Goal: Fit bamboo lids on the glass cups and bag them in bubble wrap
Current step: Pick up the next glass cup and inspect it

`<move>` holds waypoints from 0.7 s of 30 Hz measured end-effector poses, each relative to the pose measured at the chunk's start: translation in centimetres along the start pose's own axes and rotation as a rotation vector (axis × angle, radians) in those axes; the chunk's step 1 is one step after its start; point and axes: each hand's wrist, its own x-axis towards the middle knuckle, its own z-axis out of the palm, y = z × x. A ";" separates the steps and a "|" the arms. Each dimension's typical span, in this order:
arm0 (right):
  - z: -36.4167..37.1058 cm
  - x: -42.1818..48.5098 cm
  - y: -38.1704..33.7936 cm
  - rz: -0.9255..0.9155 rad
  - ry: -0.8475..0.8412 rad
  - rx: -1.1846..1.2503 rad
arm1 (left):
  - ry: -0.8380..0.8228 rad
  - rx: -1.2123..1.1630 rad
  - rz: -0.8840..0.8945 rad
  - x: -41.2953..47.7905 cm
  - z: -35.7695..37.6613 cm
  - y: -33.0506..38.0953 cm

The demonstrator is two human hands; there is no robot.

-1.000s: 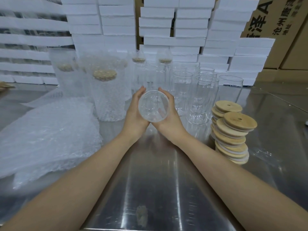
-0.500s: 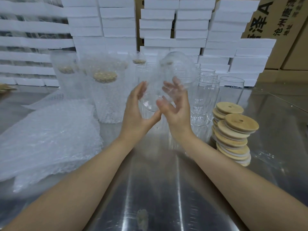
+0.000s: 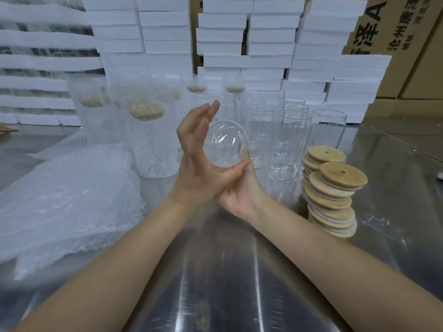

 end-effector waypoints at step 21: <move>0.2 0.3 0.3 -0.721 0.320 -1.188 | -0.135 -0.204 -0.810 -1.8 -1.3 -1.6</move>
